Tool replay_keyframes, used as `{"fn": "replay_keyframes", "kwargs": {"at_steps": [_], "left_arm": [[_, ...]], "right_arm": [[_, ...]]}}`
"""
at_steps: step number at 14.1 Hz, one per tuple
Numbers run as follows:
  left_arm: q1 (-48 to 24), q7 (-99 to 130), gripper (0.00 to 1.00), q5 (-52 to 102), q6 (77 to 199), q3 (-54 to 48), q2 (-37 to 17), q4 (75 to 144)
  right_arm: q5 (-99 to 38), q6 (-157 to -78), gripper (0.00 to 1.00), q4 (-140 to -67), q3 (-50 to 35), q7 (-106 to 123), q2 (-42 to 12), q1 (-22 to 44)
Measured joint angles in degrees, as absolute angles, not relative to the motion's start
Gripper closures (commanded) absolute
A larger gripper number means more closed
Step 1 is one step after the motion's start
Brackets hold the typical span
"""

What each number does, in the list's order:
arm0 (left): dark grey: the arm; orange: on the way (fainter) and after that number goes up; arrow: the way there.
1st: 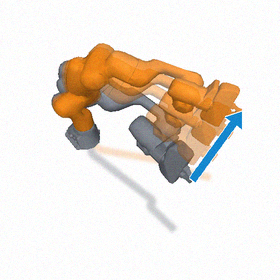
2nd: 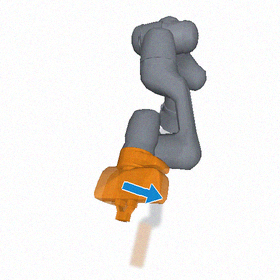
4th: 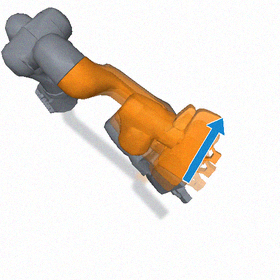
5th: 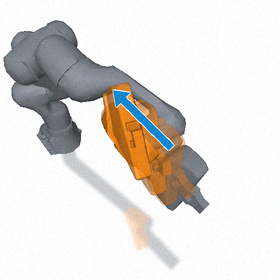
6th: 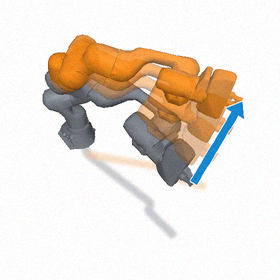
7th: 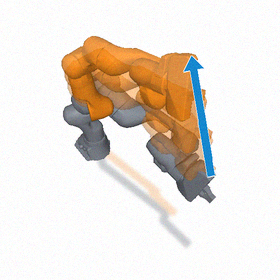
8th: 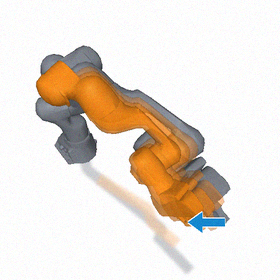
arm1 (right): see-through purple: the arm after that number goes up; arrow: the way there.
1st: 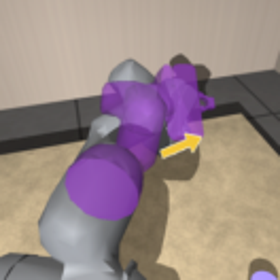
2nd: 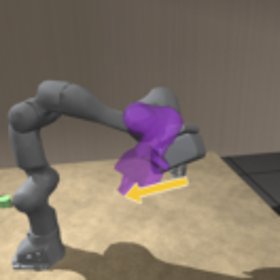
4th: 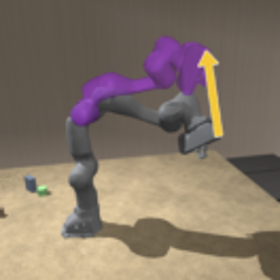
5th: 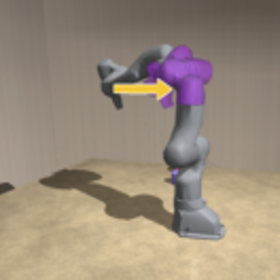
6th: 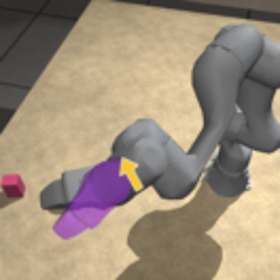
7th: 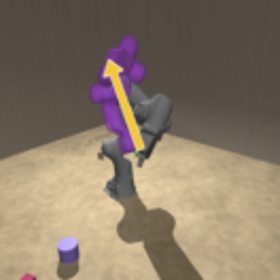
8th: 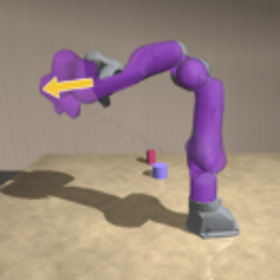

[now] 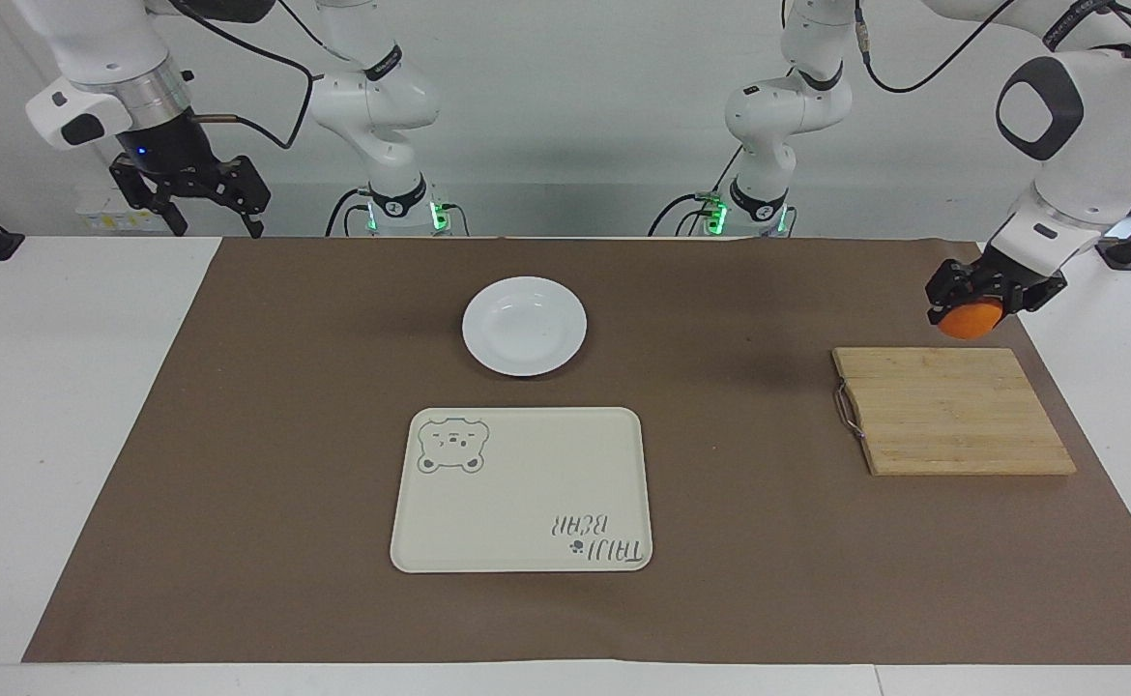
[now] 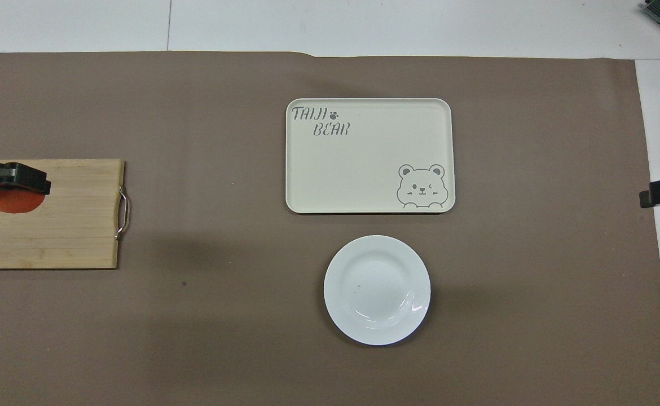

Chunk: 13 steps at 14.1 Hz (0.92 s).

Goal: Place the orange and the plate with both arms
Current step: 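Lift the orange off the wooden board with the left gripper, then carry the orange over the white plate and release it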

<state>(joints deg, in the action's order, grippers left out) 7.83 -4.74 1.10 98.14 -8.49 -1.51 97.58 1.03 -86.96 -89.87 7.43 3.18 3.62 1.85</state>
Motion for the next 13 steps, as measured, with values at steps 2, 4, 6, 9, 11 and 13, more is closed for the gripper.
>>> {"fn": "replay_keyframes", "kwargs": {"at_steps": [2,4,6,9,11,13], "left_arm": [[3.5,0.5,1.00,1.1,98.1,-8.8,-1.5,98.0],[-0.6,4.4,1.00,1.1,98.1,-8.9,-1.5,98.2],[-4.8,9.0,1.00,1.1,98.3,-9.1,-1.4,98.7],[-12.1,18.2,1.00,1.1,101.2,-9.2,-1.3,101.1],[-16.4,23.5,1.00,1.1,104.3,-9.3,-1.3,103.2],[-20.0,28.4,1.00,1.1,107.6,-9.3,-1.4,105.3]], "right_arm": [[1.0,-86.9,0.00,-89.9,7.4,3.2,3.6,1.9],[1.0,-86.9,0.00,-89.9,7.4,3.2,3.6,1.8],[1.0,-86.9,0.00,-89.9,7.6,3.2,3.6,1.8],[1.0,-86.9,0.00,-89.9,8.0,3.2,3.6,1.8],[1.0,-86.9,0.00,-89.9,8.0,3.2,3.6,1.8],[1.0,-86.9,0.00,-89.9,8.0,3.2,3.6,1.8]]}}
